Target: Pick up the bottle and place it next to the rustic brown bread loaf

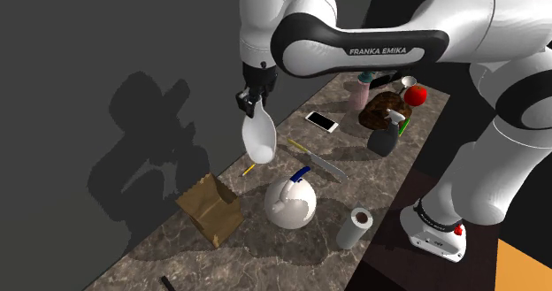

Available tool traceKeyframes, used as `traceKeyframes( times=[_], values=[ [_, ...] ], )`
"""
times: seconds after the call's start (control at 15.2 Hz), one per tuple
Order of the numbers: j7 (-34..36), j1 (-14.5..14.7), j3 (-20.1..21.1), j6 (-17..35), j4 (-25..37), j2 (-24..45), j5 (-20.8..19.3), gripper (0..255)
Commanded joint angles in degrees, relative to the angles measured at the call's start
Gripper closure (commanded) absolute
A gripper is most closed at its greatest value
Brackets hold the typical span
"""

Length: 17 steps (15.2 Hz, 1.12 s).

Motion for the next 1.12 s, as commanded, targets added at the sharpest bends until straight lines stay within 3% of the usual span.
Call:
traceKeyframes(
  times=[0.0,1.06],
  values=[
    [-0.03,0.11,0.05,-1.6,1.93,0.34,-0.12,255],
    [0.17,2.64,0.66,-17.46,24.55,7.53,-2.98,255]
  ],
)
